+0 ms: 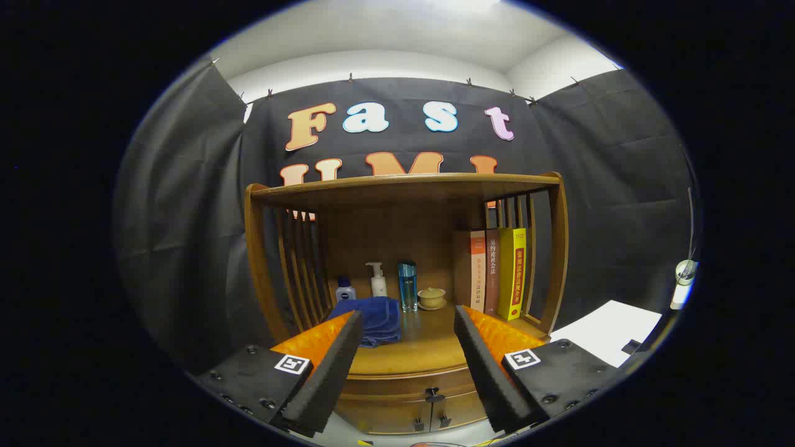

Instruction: Pull open the drawer, take out the items inside it, and place them on the countertop above the cabinet.

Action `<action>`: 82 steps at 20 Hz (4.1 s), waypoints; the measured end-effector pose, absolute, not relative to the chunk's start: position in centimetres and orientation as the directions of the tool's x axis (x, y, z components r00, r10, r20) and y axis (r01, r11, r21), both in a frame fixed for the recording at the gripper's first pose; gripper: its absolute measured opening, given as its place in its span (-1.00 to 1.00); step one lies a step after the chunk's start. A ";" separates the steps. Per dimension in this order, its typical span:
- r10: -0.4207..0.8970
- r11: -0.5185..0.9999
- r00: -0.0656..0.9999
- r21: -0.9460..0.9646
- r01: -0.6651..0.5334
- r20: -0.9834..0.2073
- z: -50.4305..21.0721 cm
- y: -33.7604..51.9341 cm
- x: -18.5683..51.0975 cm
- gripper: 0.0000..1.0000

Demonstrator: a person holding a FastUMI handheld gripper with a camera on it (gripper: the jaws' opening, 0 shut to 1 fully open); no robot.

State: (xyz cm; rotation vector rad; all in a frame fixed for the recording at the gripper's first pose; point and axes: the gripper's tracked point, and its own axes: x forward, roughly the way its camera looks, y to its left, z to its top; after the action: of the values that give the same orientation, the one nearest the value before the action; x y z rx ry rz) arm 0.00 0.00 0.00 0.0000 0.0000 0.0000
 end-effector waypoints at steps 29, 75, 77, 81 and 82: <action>0.096 0.995 0.995 -0.021 -0.095 0.033 -7.3 -1.0 2.0 0.96; -0.001 0.998 0.930 -0.060 -0.023 -0.367 -35.7 -7.6 1.9 -0.09; 0.003 0.998 0.929 -0.059 -0.027 -0.370 -35.5 -7.6 0.6 -0.09; 0.009 0.998 0.925 -0.061 -0.035 -0.379 -35.1 -7.8 -1.9 -0.09; 0.011 0.997 0.925 -0.064 -0.038 -0.381 -35.0 -7.8 -2.3 -0.09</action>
State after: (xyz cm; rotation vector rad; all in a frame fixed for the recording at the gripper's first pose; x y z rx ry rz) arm -2.34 -7.78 -35.04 -0.0709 0.3902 0.0250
